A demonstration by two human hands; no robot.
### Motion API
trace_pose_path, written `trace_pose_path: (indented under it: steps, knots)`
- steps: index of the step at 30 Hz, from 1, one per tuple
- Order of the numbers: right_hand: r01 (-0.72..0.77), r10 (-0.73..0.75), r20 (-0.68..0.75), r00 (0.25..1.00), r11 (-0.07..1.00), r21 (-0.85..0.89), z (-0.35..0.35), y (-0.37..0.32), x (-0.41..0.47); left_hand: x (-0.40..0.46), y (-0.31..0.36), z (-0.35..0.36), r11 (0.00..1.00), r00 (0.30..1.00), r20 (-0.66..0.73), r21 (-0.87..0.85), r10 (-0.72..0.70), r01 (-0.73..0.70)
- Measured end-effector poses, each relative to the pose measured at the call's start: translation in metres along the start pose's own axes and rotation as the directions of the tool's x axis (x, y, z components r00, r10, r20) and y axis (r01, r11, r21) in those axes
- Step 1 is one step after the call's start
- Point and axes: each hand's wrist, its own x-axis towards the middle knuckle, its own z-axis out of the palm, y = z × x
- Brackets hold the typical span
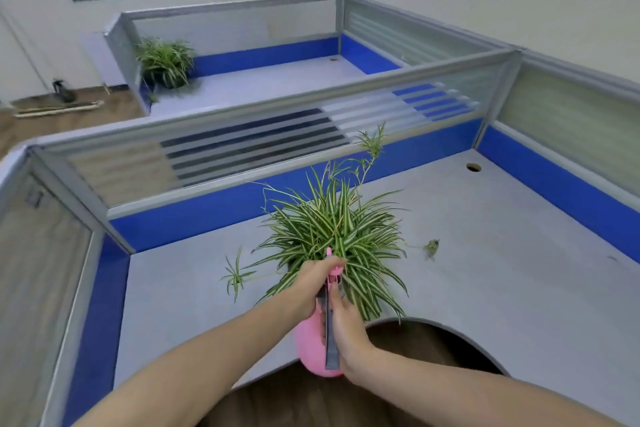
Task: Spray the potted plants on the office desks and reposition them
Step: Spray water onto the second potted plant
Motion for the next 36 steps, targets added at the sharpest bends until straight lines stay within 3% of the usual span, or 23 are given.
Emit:
trace_pose_path:
  steps: [12, 36]
  knots:
    - [-0.025, 0.025, 0.033, 0.999, 1.000, 0.017, -0.017, -0.026, 0.012, 0.034, 0.008, 0.006, 0.996, 0.997, 0.063, -0.071, -0.042, 0.047]
    - [-0.043, 0.041, 0.080, 0.996, 0.999, 0.030, -0.024, -0.044, -0.007, 0.051, 0.007, 0.001, 0.997, 0.993, 0.099, -0.032, -0.071, 0.074]
